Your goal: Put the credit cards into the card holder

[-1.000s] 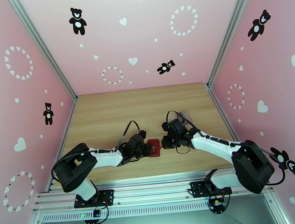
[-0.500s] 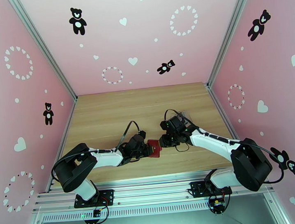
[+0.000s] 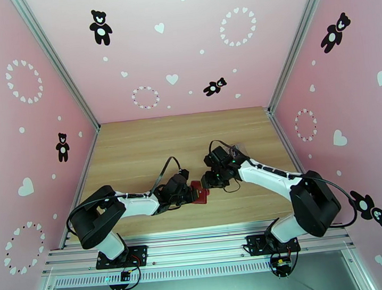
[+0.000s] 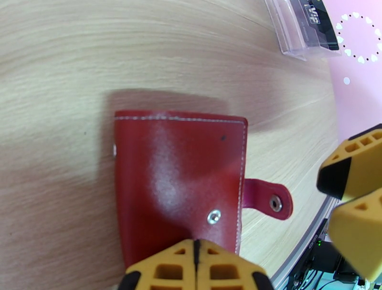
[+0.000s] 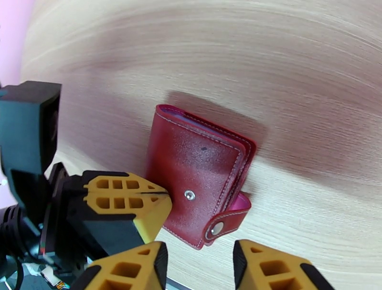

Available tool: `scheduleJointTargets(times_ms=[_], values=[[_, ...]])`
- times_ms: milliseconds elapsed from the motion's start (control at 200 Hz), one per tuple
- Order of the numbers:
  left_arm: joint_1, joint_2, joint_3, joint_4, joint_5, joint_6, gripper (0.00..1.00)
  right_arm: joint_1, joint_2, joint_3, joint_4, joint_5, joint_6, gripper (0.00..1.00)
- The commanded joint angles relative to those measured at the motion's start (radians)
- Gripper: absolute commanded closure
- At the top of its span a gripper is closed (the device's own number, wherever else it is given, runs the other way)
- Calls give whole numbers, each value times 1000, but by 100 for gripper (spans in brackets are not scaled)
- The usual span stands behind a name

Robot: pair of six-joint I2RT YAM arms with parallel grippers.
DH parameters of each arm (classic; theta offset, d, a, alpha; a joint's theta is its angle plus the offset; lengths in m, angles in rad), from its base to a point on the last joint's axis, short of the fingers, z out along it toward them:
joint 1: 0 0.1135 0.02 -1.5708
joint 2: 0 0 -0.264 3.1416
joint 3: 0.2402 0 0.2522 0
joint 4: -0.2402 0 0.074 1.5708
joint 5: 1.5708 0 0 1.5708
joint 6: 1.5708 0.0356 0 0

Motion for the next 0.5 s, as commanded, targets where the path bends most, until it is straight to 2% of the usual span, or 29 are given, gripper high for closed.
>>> scheduleJointTargets(times_ms=[0, 120, 275, 495], values=[[-4, 5, -9, -99, -41, 20, 95, 33, 44, 64, -96, 78, 8, 58], [-4, 5, -13, -96, -46, 19, 95, 59, 90, 124, -164, 170, 1, 59], [-4, 11, -15, -91, -45, 17, 95, 88, 139, 172, -215, 225, -16, 63], [-4, 20, -10, -95, -43, 22, 95, 119, 199, 215, -237, 245, -26, 66]])
